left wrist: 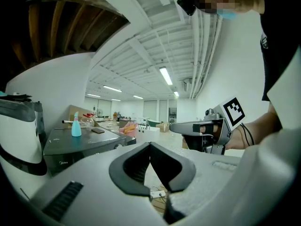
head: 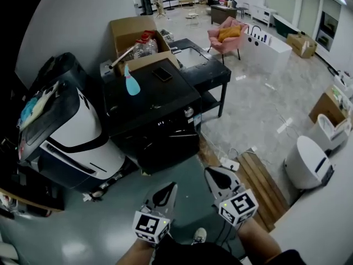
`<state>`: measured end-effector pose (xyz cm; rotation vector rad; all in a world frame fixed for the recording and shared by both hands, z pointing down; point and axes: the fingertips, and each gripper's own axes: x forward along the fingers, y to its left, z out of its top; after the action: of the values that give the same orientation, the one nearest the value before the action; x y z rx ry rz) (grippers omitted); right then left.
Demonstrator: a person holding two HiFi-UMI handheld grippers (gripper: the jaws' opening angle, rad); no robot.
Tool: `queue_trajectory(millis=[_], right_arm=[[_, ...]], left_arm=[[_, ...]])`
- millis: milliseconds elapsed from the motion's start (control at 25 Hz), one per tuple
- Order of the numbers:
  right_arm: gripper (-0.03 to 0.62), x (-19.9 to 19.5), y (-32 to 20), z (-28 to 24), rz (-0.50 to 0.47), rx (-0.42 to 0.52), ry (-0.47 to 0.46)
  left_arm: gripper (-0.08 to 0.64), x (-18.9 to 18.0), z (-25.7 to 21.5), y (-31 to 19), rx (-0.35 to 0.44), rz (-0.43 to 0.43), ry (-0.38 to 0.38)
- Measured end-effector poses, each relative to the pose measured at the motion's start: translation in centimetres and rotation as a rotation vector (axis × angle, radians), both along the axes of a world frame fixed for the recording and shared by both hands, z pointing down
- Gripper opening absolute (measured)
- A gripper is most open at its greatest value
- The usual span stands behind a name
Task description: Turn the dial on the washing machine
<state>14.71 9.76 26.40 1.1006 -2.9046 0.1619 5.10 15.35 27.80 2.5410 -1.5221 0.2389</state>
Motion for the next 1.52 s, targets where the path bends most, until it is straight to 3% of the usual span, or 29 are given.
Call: queue_trajectory(millis=[160, 600, 1120, 1520], right_arm=[[-0.003, -1.2, 1.2, -0.1, -0.033, 0.002, -0.016], [-0.003, -7.8, 4.7, 0.3, -0.039, -0.036, -0.012], [-0.003, -13.3, 10.8, 0.9, 0.085, -0.045, 0.023], [-0.003, -14.3, 15.9, 1.5, 0.184, -0.055, 0.03]], left_arm=[[0.005, -1.0, -0.8, 1.4, 0.042, -0.031, -0.001], [0.005, -8.0, -0.7, 5.5, 0.034, -0.068, 0.016], [0.005, -14.6, -0.6, 9.6, 0.041, 0.037, 0.058], [0.005, -16.1, -0.2, 13.8, 0.027, 0.129, 0.062]])
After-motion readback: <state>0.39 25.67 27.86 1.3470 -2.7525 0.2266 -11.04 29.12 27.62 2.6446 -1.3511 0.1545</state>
